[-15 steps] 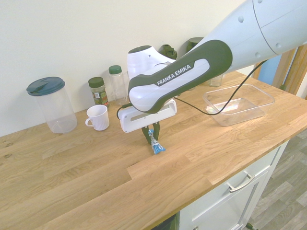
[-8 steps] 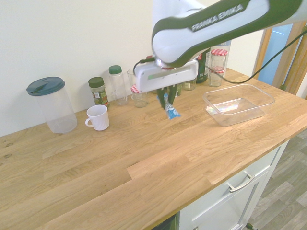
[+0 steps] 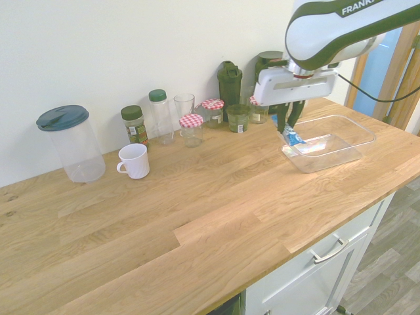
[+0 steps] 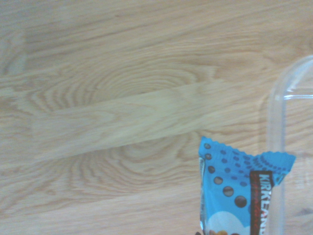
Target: Put the protein bar into the container
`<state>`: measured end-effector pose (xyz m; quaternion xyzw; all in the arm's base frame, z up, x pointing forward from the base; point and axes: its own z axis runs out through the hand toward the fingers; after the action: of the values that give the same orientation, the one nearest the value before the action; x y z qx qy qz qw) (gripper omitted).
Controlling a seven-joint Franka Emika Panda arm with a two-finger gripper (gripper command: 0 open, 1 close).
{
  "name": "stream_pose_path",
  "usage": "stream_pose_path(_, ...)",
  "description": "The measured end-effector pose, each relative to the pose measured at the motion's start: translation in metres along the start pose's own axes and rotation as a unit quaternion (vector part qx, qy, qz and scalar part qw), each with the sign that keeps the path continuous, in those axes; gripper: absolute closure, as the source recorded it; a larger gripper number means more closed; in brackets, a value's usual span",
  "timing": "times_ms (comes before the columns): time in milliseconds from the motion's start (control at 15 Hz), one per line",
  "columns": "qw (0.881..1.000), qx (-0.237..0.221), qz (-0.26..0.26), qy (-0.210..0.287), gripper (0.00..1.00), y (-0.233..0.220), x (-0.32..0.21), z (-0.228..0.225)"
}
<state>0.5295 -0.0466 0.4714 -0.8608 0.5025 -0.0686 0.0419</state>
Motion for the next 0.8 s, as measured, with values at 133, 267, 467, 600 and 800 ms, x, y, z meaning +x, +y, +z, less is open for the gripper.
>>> stream_pose_path(133,1.0,0.003,0.006,-0.004,1.0,0.029,0.03,0.003)
stream_pose_path(267,1.0,0.006,0.011,-0.005,1.0,0.049,0.053,0.003)
stream_pose_path(467,1.0,0.008,0.011,-0.007,1.0,0.066,0.078,0.01)
stream_pose_path(600,1.0,0.007,0.01,-0.011,1.0,0.072,0.095,0.019)
stream_pose_path(800,1.0,0.007,0.007,-0.017,1.0,0.08,0.122,0.032)
